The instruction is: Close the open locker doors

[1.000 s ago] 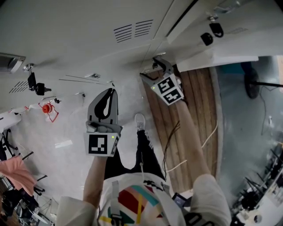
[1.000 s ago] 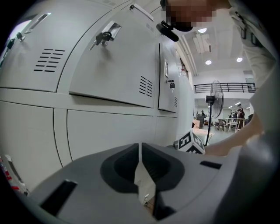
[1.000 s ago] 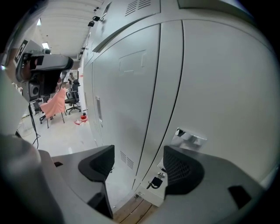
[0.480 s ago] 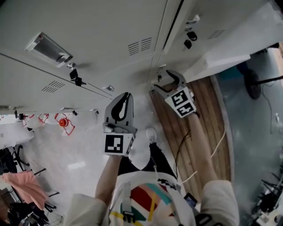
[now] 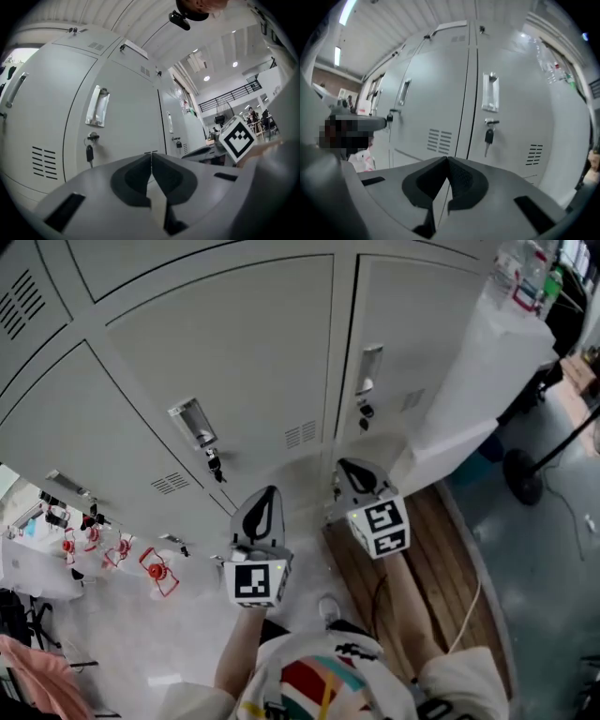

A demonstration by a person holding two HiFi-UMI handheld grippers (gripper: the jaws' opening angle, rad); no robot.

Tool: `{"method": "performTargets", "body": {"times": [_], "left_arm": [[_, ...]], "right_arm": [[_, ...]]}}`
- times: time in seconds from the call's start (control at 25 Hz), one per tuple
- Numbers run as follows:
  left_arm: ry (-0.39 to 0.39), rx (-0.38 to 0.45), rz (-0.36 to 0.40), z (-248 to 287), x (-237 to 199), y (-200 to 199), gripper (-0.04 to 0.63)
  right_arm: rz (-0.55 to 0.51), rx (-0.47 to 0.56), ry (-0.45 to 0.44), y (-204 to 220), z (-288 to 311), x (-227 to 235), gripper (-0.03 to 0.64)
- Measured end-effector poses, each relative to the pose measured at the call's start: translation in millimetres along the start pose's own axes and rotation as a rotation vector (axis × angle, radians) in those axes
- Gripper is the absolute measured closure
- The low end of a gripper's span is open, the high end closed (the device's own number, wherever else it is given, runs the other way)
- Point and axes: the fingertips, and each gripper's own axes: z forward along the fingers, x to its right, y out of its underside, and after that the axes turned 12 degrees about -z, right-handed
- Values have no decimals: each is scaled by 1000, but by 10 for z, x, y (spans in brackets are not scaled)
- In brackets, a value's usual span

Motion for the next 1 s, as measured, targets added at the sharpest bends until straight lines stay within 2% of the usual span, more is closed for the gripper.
{"method": "performTargets", "body": {"times": [0.2,0.36,0.52,0.72,1.0], "left_arm": [[-69,55,-18,-133,22,-337,589],[-121,58,-27,-340,49,-395,589],[-159,68,-22,-429,14,-413,589],[-170,90,-10,-464,134,-431,589],[-176,119,17,-512,220,-593,589]], "right_arm": [[63,205,60,-722,-427,-66,611],[78,299,106,-935,-795,-107,611],[56,315,100,-865,-950,-83,611],[53,302,89,-846,-1069,-67,611],[53,367,67,-943,-1126,-25,611]]}}
